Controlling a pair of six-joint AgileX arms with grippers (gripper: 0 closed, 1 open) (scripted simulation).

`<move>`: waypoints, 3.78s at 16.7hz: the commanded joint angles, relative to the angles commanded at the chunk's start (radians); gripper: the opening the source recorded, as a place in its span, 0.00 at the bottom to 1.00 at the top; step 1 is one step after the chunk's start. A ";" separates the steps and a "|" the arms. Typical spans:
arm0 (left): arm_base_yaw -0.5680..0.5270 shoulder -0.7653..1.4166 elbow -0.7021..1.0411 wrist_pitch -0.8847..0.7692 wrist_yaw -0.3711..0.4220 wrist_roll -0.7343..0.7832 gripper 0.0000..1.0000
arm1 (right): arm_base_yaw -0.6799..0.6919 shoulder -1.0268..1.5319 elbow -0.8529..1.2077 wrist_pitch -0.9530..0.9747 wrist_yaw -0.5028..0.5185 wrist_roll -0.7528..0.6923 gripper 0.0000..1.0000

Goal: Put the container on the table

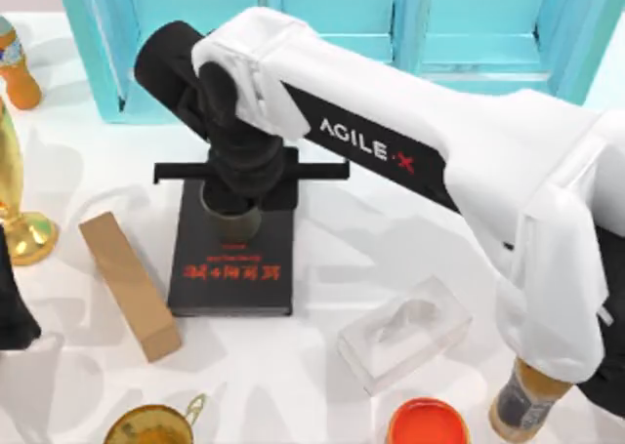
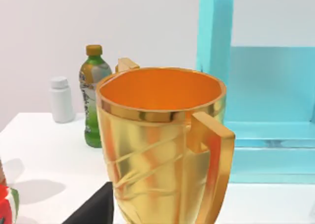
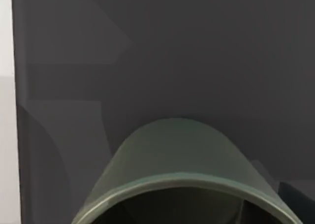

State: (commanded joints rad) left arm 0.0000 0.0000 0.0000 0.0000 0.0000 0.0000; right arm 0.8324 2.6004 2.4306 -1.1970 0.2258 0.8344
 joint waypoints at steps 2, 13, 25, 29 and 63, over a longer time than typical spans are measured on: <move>0.000 0.000 0.000 0.000 0.000 0.000 1.00 | 0.000 0.019 0.055 -0.040 0.001 0.002 0.00; 0.000 0.000 0.000 0.000 0.000 0.000 1.00 | -0.001 0.141 0.472 -0.327 0.002 -0.002 0.00; 0.000 0.000 0.000 0.000 0.000 0.000 1.00 | -0.179 -0.070 0.178 -0.353 -0.092 -0.169 0.00; 0.000 0.000 0.000 0.000 0.000 0.000 1.00 | -0.304 -0.213 -0.031 -0.380 -0.160 -0.292 0.00; 0.000 0.000 0.000 0.000 0.000 0.000 1.00 | -0.329 -0.272 -0.371 -0.122 -0.181 -0.318 0.98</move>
State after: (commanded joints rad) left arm 0.0000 0.0000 0.0000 0.0000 0.0000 0.0000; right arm 0.5038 2.3280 2.0593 -1.3187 0.0448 0.5168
